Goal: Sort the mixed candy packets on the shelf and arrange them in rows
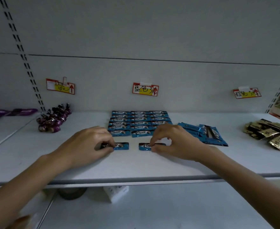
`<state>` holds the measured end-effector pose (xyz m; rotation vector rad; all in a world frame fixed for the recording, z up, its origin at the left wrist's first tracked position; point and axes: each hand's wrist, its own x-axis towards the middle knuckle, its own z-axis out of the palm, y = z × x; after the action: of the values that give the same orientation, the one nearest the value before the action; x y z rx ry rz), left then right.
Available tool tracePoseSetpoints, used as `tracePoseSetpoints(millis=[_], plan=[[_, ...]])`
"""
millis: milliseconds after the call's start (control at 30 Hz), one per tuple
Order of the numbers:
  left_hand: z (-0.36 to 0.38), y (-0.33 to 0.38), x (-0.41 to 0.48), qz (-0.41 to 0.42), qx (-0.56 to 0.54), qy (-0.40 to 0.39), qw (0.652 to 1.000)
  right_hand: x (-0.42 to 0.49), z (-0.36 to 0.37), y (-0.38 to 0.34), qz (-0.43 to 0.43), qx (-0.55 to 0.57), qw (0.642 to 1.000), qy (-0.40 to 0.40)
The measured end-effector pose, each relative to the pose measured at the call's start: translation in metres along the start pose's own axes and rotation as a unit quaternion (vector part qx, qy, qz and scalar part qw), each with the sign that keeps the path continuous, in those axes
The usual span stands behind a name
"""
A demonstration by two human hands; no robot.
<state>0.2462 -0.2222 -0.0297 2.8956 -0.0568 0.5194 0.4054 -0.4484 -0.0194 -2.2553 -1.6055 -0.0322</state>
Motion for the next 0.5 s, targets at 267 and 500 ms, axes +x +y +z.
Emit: tracePoseSetpoints(millis=[267,500], plan=[[0.005,-0.013,0.01,-0.009,-0.001,0.026,1.0,0.02,0.008,-0.002,0.008,-0.011,1.0,0.024],[0.013,-0.016,0.017,0.006,-0.009,0.03,0.999,0.024,0.009,-0.002,0.014,-0.005,1.0,0.025]])
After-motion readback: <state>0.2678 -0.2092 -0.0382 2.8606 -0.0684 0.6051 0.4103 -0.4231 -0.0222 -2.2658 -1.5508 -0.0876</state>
